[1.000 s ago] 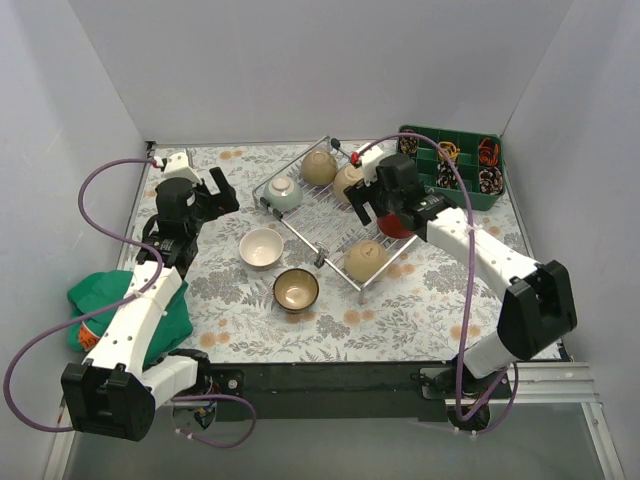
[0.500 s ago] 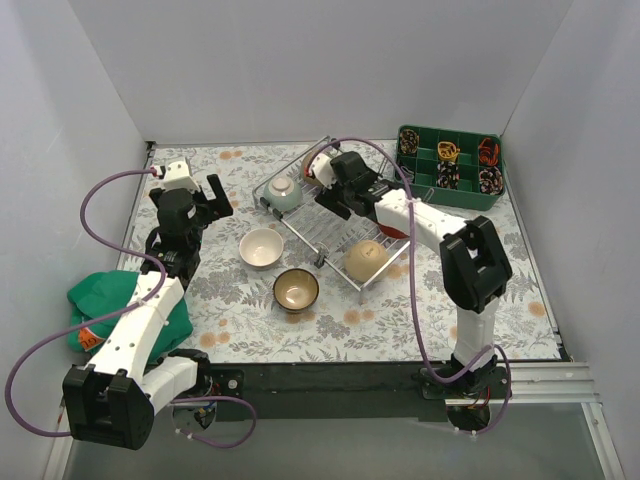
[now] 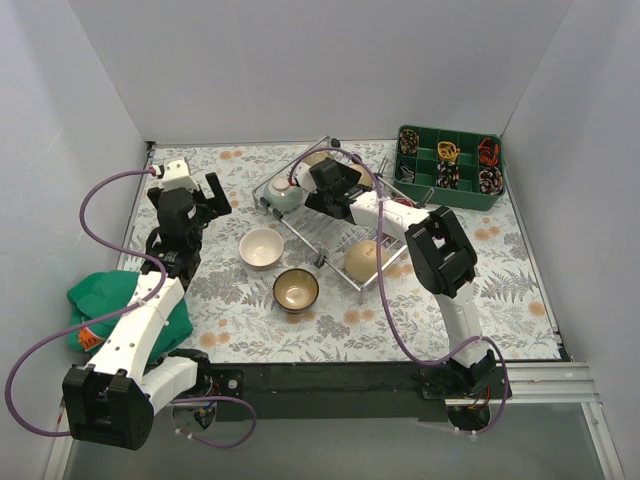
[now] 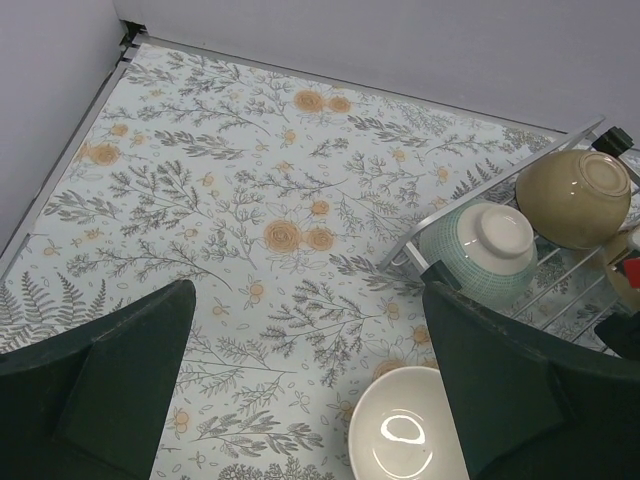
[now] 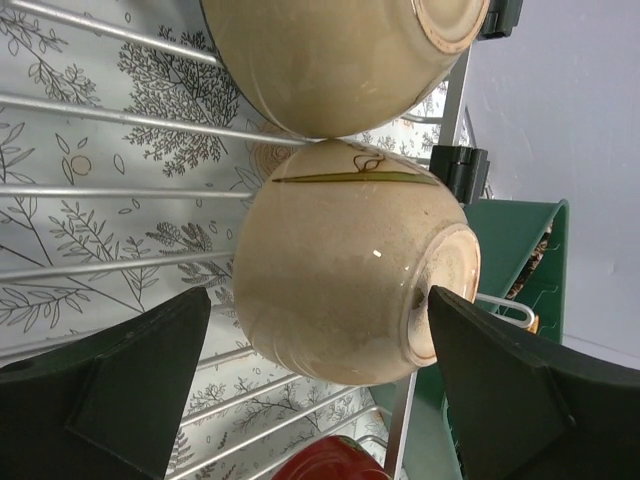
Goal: Unload the bowls from the dish rack
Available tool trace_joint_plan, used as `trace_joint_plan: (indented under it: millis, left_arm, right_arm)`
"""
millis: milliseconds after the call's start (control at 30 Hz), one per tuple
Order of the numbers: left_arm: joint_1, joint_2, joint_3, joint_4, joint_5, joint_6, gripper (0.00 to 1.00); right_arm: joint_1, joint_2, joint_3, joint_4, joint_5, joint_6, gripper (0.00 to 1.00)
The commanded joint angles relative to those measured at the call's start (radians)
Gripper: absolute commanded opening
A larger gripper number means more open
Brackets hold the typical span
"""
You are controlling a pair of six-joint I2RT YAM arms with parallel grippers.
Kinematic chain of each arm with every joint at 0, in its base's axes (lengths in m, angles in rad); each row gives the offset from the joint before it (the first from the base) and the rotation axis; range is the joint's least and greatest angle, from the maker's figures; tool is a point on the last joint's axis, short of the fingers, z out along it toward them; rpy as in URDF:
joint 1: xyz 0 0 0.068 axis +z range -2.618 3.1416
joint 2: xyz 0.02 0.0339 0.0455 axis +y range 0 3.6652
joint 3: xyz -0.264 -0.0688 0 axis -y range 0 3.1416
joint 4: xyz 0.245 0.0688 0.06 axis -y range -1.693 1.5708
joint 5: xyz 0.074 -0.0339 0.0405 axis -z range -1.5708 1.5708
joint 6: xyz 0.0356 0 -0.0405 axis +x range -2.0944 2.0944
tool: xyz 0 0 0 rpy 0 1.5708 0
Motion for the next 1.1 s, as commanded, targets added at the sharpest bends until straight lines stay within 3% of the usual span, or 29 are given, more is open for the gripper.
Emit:
trace_joint_plan:
  millis: [0, 700, 900, 1067]
  left_arm:
    - [-0.008, -0.025, -0.012, 0.018, -0.026, 0.016, 0.98]
    - [-0.014, -0.027, -0.022, 0.028, -0.016, 0.021, 0.98]
    - [-0.014, -0.03, -0.023, 0.028, -0.008, 0.021, 0.98]
    - [-0.014, -0.031, -0.025, 0.028, -0.003, 0.021, 0.98]
  right_arm:
    - [0.008, 0.03, 0.049, 0.045, 0.048, -0.034, 0.99]
    - [0.03, 0.144, 0.044, 0.057, 0.228, -0.107, 0.96]
    - [0.03, 0.101, 0.037, 0.045, 0.236, -0.07, 0.81]
    - [0.033, 0.044, 0.024, 0.043, 0.237, -0.042, 0.54]
